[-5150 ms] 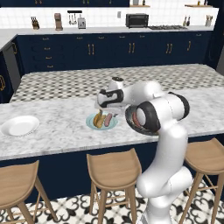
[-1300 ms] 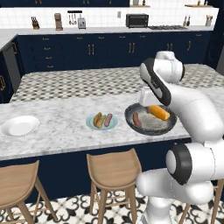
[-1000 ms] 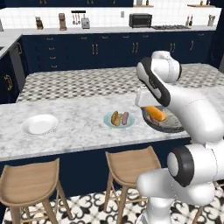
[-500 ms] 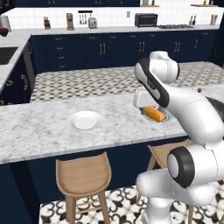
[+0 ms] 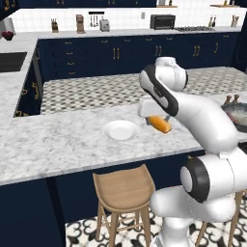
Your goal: Place one bun and one sausage from the bowl on each plate.
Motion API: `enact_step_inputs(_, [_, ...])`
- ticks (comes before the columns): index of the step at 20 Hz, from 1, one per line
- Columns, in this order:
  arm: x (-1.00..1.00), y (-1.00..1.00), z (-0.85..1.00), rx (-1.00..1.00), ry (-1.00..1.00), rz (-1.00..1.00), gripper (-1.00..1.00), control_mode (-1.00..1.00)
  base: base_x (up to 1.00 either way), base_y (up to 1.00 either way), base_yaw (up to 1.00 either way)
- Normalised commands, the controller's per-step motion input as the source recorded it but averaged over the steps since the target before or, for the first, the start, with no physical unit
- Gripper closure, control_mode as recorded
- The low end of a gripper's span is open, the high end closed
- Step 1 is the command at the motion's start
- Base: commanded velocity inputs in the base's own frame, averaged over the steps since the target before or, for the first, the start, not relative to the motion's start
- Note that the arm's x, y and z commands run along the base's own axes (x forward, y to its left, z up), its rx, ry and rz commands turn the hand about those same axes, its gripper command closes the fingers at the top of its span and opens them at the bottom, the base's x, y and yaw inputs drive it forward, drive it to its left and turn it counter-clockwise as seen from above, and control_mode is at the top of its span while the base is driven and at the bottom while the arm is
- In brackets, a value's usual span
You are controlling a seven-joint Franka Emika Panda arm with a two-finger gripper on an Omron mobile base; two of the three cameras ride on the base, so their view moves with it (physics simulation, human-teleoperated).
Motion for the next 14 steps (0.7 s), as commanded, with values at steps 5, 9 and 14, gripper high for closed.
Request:
enact_step_inputs(5, [1.0, 0.61, -0.43, 0.0, 0.0, -0.08, 1.0, -1.0, 0.0, 0.0, 0.0])
enact_step_inputs(9, [1.0, 0.62, -0.66, 0.0, 0.01, -0.11, 1.0, -1.0, 0.0, 0.0, 0.0])
enact_step_inputs(14, [1.0, 0.24, -0.66, 0.0, 0.05, -0.14, 1.0, -1.0, 0.0, 0.0, 0.0])
